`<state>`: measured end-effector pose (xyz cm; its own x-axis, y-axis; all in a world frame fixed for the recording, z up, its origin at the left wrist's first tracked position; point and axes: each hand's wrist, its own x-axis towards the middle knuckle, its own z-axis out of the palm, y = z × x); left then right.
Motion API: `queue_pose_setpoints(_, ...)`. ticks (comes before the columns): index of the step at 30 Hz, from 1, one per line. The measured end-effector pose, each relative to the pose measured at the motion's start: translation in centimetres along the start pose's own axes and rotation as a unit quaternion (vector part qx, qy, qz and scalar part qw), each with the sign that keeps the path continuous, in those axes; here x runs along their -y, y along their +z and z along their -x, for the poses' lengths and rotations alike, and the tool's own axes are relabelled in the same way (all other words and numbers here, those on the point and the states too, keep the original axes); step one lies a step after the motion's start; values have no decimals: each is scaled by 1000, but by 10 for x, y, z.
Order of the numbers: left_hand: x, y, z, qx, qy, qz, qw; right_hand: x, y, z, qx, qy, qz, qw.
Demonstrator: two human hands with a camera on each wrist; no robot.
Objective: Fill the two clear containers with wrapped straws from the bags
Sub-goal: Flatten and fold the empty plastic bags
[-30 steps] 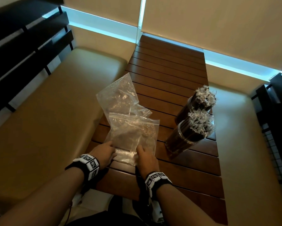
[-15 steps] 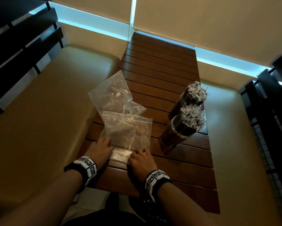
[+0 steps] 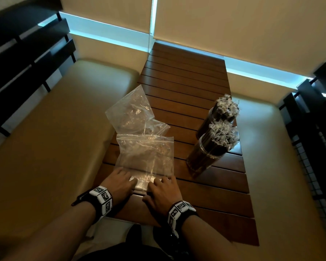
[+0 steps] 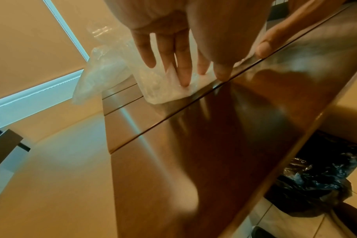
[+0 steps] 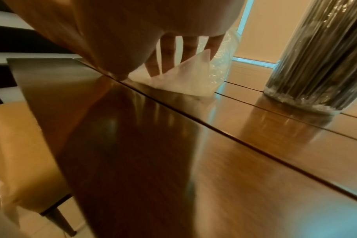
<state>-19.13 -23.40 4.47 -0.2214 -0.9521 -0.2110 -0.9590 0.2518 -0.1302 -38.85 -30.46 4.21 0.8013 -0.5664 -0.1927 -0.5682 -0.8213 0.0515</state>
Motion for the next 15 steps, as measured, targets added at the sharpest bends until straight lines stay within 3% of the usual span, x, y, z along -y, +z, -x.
queue_pose_setpoints(2, -1, -2, -2, -17, 3, -20, 1000, 3, -4, -5, -10, 10, 6, 1000)
queue_pose_setpoints(5, -3, -2, -6, 23, 15, -17, 999, 7, -4, -16, -14, -3, 31, 999)
queue_pose_setpoints(9, 2, 0, -8, 66, 29, 30, 997, 7, 1, -24, 3, -35, 12, 999)
queue_pose_setpoints(15, 2, 2, -11, 66, 7, 32, 997, -4, 2, -22, 49, -80, 31, 995)
